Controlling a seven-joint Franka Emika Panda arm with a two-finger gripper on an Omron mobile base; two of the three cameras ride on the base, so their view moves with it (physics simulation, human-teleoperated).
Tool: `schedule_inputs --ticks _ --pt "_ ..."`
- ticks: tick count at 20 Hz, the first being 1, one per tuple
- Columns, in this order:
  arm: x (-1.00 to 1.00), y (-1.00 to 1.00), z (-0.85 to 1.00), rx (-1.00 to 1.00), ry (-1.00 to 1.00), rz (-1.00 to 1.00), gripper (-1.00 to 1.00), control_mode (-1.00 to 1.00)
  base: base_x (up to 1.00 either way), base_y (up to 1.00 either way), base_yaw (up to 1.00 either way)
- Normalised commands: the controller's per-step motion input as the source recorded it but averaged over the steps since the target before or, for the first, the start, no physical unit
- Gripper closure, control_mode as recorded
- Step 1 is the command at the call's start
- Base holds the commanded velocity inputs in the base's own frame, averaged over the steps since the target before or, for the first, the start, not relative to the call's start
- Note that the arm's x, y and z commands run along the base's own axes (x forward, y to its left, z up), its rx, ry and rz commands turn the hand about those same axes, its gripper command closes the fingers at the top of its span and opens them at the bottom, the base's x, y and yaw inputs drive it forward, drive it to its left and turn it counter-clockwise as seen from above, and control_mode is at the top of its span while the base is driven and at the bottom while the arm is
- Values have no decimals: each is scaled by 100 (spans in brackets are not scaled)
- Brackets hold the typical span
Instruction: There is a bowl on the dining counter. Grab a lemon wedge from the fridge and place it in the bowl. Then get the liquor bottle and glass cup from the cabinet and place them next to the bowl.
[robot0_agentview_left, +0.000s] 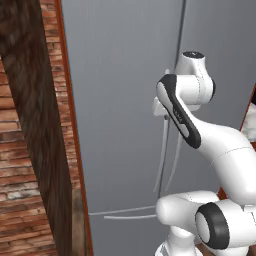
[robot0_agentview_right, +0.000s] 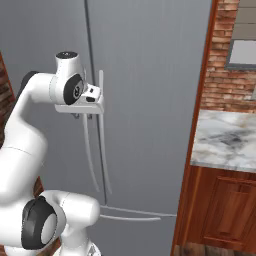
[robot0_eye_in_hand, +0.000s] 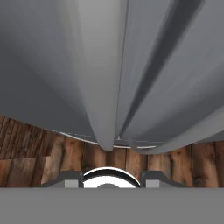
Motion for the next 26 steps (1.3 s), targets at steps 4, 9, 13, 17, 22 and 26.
schedule_inputs --ticks 4,9,13,17,22,26 --pt "-3 0 0 0 0 0 -100 100 -28 0 -2" --pt "0 0 0 0 0 0 -100 100 -71 -7 -11" --pt "0 0 0 0 0 0 -100 100 -78 -19 -14" --pt "0 0 0 0 0 0 -100 100 -64 -11 -12" --pt "0 0 0 0 0 0 -100 100 -44 -2 -8" --pt "0 0 1 0 -1 0 -100 -100 0 0 0"
